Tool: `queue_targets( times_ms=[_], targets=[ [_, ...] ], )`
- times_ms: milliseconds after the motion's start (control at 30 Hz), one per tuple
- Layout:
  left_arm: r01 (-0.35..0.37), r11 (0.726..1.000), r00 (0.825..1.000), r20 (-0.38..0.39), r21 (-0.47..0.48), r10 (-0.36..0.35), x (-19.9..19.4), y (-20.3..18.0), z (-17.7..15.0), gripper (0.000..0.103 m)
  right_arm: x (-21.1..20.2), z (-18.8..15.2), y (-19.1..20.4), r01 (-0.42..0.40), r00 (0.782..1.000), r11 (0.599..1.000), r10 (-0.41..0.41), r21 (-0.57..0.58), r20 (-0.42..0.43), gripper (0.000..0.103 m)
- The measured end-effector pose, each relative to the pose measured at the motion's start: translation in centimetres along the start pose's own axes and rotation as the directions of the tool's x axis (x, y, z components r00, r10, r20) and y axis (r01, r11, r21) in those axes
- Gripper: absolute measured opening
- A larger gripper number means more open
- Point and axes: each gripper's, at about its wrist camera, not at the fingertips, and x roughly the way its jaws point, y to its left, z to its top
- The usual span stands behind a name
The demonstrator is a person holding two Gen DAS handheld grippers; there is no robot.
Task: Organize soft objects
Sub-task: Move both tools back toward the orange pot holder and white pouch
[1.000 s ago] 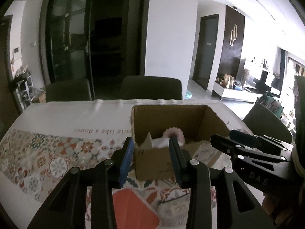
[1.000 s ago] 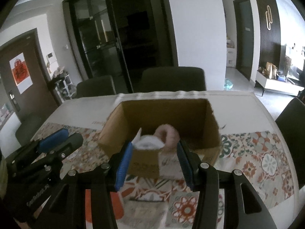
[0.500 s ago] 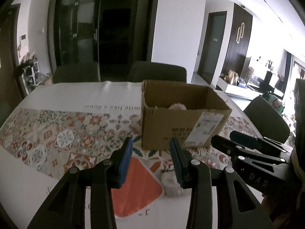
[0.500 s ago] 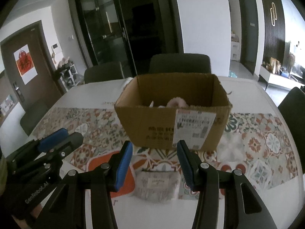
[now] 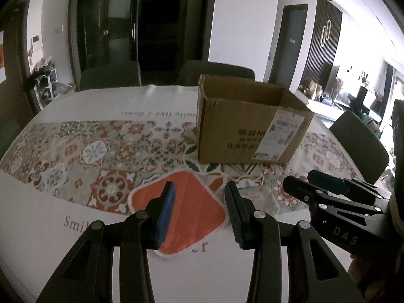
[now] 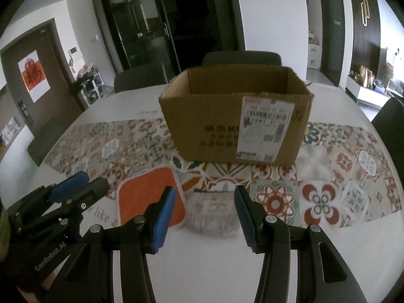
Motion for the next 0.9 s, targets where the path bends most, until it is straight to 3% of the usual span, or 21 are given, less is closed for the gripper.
queue_targets(
  times_ms=[567,900],
  targets=[
    [-0.013,1.000,0.990,-0.144,-0.025,0.009,3.0,1.8,-5.0,0.042,4.0,-3.6,1.3,-0.013,0.988,0.999,0.005,-0.048,-0.155,0.050],
    [0.001,1.000,0.983,-0.186,-0.025,-0.005,5.1,1.9,-5.6,0.053,5.8,-4.2,0.7,0.003,0.981,0.999,-0.011,-0.043,-0.196,0.050]
  ],
)
